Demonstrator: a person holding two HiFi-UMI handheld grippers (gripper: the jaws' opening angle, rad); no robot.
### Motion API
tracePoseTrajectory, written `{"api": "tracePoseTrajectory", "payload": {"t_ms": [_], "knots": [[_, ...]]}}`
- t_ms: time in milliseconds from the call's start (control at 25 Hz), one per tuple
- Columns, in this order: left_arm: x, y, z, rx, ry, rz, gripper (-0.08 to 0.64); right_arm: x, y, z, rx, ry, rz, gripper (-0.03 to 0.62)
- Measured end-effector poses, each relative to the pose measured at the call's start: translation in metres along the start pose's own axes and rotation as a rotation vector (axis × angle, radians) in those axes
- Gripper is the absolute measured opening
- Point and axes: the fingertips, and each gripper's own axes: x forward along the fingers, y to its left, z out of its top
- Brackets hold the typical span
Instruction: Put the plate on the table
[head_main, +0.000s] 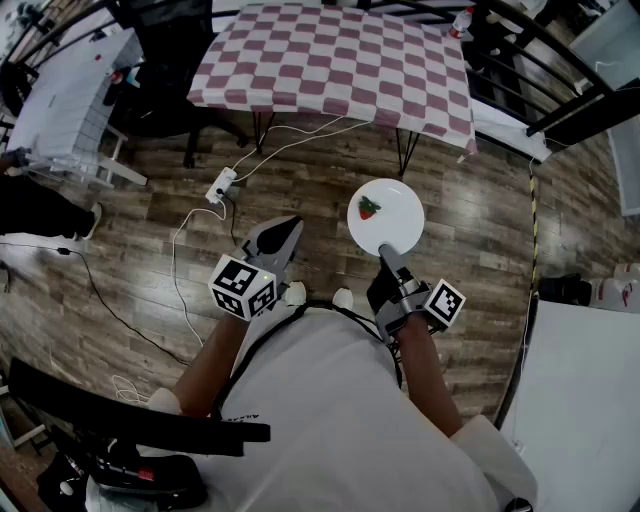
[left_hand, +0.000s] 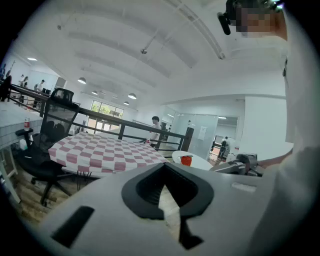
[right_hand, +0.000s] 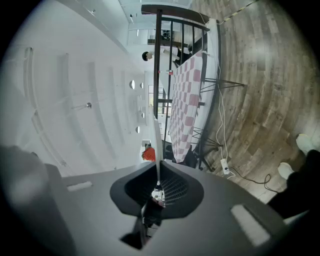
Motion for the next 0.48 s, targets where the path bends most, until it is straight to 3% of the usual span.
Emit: {"api": "tracePoseTrajectory", "payload": {"t_ms": [480], "knots": [[-0.011,0.02,0.001,-0.004,-0.006,0.001,0.005,0.012,0.002,-0.007,-0.004,-0.023,0.004,0.021]]}}
